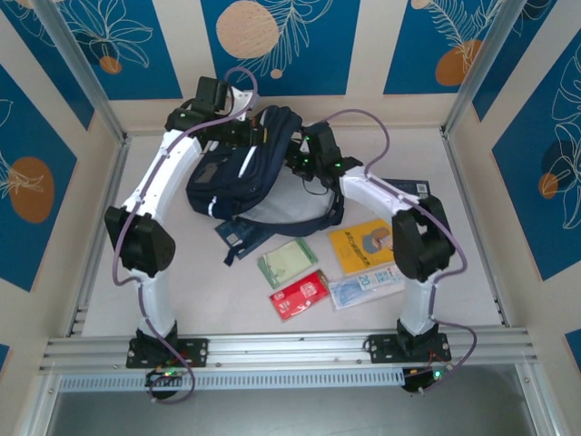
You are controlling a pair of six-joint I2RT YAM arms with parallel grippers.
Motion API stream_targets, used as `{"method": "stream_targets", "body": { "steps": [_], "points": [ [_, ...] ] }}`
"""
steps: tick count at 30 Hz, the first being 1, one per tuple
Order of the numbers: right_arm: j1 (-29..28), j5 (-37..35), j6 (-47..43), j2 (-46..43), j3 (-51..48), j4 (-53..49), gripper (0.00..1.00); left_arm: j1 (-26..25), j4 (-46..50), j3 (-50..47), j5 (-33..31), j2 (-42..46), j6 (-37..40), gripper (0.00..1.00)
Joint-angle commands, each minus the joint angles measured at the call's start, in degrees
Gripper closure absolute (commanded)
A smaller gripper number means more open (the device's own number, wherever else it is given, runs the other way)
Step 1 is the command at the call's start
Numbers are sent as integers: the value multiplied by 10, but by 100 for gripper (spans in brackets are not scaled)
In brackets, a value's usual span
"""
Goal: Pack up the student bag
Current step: Place the pencil case in the student bag, then close the student bag at the top-left of the table.
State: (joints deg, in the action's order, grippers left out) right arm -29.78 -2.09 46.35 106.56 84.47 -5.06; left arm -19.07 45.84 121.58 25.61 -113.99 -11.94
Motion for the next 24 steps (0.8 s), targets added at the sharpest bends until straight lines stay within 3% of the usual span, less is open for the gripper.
{"method": "stream_targets", "body": {
  "steps": [1, 8, 10, 12, 18, 24],
  "points": [
    [-4, -65, -58, -86, -68, -52, 14, 9, -50, 26, 15, -13, -24, 94],
    [-1, -205, -58, -266, -237, -134, 10, 2, -52, 36, 16, -72, -77, 90],
    [2, -216, -70, -303, -273, -141, 10, -10, -46, 34, 3, -83, -69, 85],
    [1, -198, -94, -345, -309, -134, 10, -28, -31, 33, -41, -93, -64, 75],
    [-8, -137, -139, -430, -368, -113, 13, -55, -48, -21, -55, -70, -93, 56],
    [-9, -7, -176, -383, -357, -105, 15, -65, -81, -151, -125, 75, -142, 50]
  ]
}}
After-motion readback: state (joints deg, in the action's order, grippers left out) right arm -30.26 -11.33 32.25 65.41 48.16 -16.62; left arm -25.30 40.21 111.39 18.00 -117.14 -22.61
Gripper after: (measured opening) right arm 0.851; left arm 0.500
